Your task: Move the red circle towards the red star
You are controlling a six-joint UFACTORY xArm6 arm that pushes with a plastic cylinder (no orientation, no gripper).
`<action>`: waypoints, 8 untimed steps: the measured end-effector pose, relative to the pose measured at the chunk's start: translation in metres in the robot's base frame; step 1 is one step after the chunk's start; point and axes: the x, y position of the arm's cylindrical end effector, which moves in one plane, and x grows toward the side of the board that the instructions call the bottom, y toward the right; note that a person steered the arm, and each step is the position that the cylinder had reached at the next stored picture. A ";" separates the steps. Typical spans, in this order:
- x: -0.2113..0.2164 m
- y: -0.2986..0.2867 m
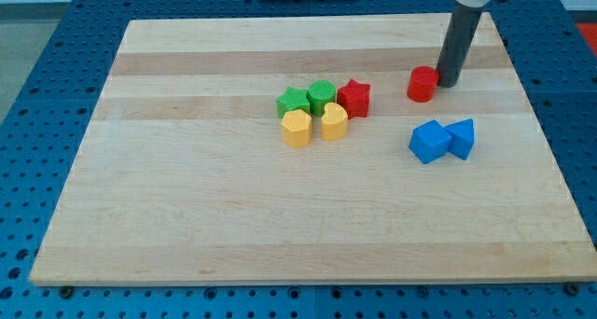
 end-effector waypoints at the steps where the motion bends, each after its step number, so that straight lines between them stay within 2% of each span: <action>1: 0.020 -0.004; 2: 0.037 -0.010; 3: 0.036 0.021; 4: 0.017 0.039; 6: -0.035 0.012; 8: -0.033 -0.015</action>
